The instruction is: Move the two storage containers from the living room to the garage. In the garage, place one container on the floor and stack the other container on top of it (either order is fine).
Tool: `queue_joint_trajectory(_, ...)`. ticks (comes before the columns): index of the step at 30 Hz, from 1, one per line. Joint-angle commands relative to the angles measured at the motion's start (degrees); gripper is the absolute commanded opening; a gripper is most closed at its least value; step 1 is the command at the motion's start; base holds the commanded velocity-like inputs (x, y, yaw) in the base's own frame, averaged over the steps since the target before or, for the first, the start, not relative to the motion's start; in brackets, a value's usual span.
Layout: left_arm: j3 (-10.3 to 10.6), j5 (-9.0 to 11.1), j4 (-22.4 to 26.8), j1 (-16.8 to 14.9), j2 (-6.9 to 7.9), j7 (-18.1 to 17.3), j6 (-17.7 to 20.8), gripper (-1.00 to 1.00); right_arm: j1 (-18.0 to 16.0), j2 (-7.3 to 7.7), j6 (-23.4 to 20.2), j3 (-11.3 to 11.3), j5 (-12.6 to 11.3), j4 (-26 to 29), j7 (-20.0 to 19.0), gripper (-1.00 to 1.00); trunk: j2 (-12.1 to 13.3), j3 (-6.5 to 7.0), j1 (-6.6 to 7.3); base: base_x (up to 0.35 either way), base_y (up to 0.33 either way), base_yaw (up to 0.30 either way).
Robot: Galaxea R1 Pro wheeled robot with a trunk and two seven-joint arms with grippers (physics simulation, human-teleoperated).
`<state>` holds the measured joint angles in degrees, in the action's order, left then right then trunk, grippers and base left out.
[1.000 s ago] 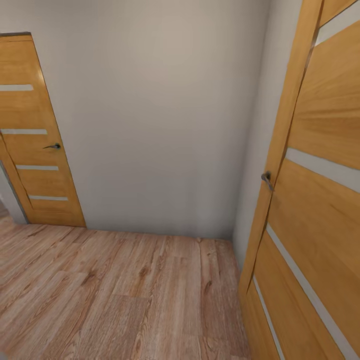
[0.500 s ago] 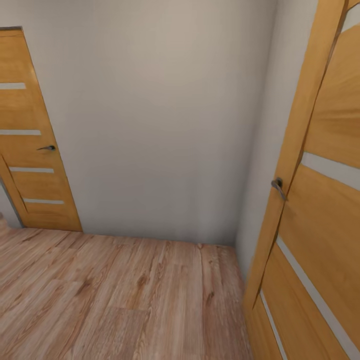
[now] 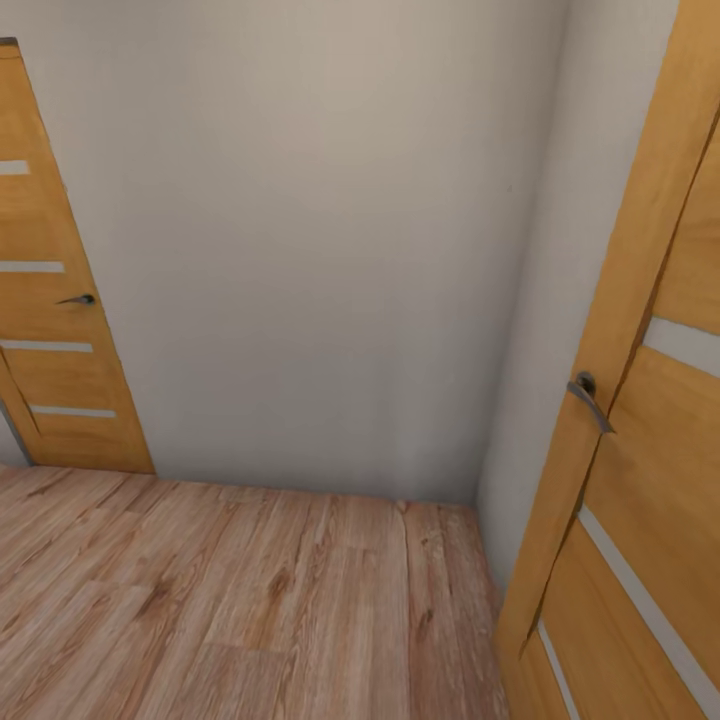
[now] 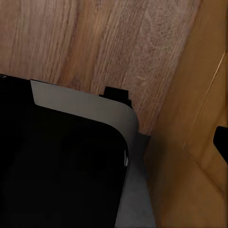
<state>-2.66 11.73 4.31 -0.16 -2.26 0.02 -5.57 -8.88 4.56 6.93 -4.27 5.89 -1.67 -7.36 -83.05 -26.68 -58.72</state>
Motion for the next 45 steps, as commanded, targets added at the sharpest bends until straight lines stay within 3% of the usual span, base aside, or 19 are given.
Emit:
queue_joint_trajectory(1,-0.24,0.14,0.00,-0.02,-0.02,0.00,-0.14,1.00,-0.08,0.01,0.37,-0.39,0.26,-0.18,-0.02,1.00,-0.03,-0.05,-0.01,0.085,0.000,0.000)
queue_joint_trajectory(30,-0.24,0.23,0.02,-0.02,-0.02,0.07,-0.14,1.00,-0.08,0.03,0.44,-0.39,0.26,-0.18,-0.02,1.00,-0.03,-0.05,-0.01,0.007,-0.039,0.000)
queue_joint_trajectory(45,-0.24,0.23,0.00,-0.02,-0.02,0.06,0.04,1.00,-0.08,-0.02,0.47,-0.39,1.24,-0.18,0.18,1.00,-0.03,-0.05,-0.01,0.299,0.000,0.000)
